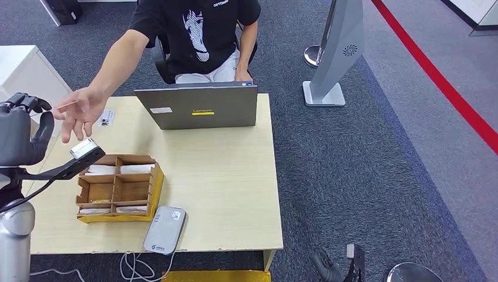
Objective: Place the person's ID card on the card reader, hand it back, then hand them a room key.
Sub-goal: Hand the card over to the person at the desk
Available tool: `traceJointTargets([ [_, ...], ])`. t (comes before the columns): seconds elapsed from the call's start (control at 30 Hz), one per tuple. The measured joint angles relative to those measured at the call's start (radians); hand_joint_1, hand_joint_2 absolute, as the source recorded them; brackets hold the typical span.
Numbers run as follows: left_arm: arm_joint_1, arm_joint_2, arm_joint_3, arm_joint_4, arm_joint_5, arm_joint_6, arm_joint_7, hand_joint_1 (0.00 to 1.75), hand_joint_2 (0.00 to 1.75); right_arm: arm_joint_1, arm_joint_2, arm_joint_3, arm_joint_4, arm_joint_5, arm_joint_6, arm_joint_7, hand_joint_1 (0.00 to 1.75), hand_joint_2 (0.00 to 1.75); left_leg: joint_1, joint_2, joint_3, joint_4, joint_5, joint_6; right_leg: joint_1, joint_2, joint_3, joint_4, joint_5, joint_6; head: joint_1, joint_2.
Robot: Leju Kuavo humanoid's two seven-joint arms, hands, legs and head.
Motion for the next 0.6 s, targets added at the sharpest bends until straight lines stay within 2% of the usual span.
traceJointTargets([
  [0.27,-0.014,0.001,0.006,0.018,-0.053,0.007,0.022,1.75,1.75,-0.001,0.0,0.007,0.0,0.003,0.0,0.002,0.0,1.75,0.0,0.0,0.0,0.0,0.0,0.0,0.0,0.0,0.0,0.0,0.0,0.0,0.0,0.0],
  [0.57,-0.033,0.004,0.055,0.151,-0.054,0.031,0.031,1.75,1.75,-0.001,0.004,0.022,0.0,0.006,0.0,0.004,0.0,1.75,0.0,0.0,0.0,0.0,0.0,-0.001,0.001,0.001,0.0,0.001,0.0,0.0,-0.001,0.0],
  [0.6,-0.033,0.004,0.056,0.158,-0.054,0.033,0.03,1.53,1.75,-0.001,0.005,0.022,0.0,0.006,0.0,0.004,0.0,1.75,0.0,0.0,0.0,0.0,0.0,-0.001,0.0,0.001,0.0,0.001,0.0,0.0,-0.001,0.0],
])
